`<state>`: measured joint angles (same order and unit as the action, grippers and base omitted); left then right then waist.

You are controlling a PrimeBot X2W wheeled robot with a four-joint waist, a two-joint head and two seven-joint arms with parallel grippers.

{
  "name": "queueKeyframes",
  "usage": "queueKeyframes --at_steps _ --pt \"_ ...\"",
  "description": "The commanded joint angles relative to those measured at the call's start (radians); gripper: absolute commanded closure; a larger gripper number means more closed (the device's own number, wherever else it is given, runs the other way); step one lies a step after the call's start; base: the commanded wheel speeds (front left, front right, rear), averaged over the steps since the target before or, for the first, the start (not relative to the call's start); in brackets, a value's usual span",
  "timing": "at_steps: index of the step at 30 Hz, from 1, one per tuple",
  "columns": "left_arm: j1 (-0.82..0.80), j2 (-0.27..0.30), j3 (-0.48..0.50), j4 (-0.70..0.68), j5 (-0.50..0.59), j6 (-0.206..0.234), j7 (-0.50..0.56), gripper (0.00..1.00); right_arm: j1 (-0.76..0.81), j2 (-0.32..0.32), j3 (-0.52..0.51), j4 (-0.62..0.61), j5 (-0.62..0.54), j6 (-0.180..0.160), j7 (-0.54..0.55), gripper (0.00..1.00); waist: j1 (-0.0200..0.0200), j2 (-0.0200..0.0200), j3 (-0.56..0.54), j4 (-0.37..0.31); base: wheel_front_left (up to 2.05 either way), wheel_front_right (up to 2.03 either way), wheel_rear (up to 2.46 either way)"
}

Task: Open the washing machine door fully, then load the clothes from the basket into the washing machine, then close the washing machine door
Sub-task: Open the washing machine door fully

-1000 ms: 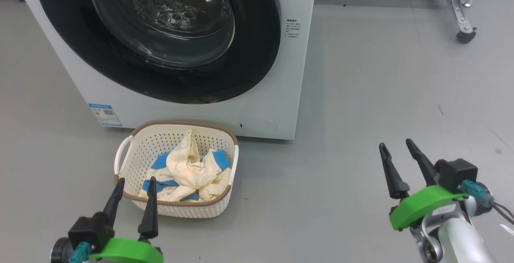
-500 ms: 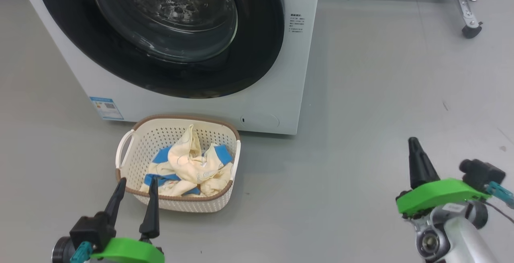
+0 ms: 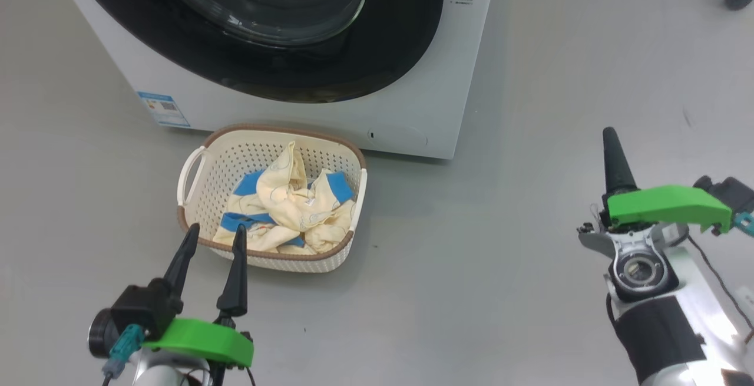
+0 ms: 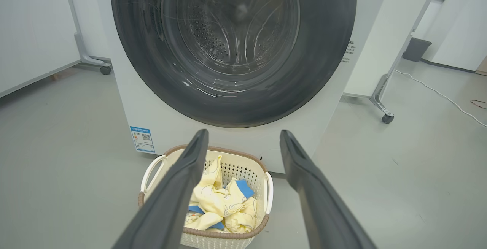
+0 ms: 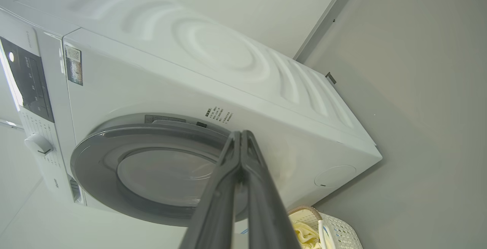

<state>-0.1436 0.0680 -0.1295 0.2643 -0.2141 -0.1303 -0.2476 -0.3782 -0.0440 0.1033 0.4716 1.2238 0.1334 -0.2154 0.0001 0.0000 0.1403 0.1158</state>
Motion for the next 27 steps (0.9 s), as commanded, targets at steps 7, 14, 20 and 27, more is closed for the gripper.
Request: queueKeyframes --at_steps 7,14,20,27 --pt "-0.073 0.022 0.009 -0.035 -0.022 0.0 -0.014 0.0 -0.193 -0.037 -0.043 0.019 -0.006 -0.003 0.098 1.0 -0.0001 0.0 0.066 0.034 0.0 0.0 0.0" --pt "-0.105 0.023 -0.014 -0.039 -0.033 0.0 -0.014 0.0 -0.329 -0.049 -0.059 0.067 -0.037 -0.003 0.161 1.0 -0.0001 0.0 0.122 0.059 0.0 0.0 0.0" --pt "-0.139 0.023 -0.036 -0.043 -0.049 0.0 -0.014 0.0 -0.479 -0.06 -0.069 0.123 -0.058 -0.003 0.234 1.0 -0.0001 0.0 0.183 0.085 0.0 0.0 0.0" --pt "-0.175 0.018 -0.062 -0.044 -0.064 0.0 -0.014 0.0 -0.639 -0.06 -0.077 0.185 -0.051 -0.003 0.318 1.0 -0.0001 0.0 0.242 0.116 0.0 0.0 0.0"
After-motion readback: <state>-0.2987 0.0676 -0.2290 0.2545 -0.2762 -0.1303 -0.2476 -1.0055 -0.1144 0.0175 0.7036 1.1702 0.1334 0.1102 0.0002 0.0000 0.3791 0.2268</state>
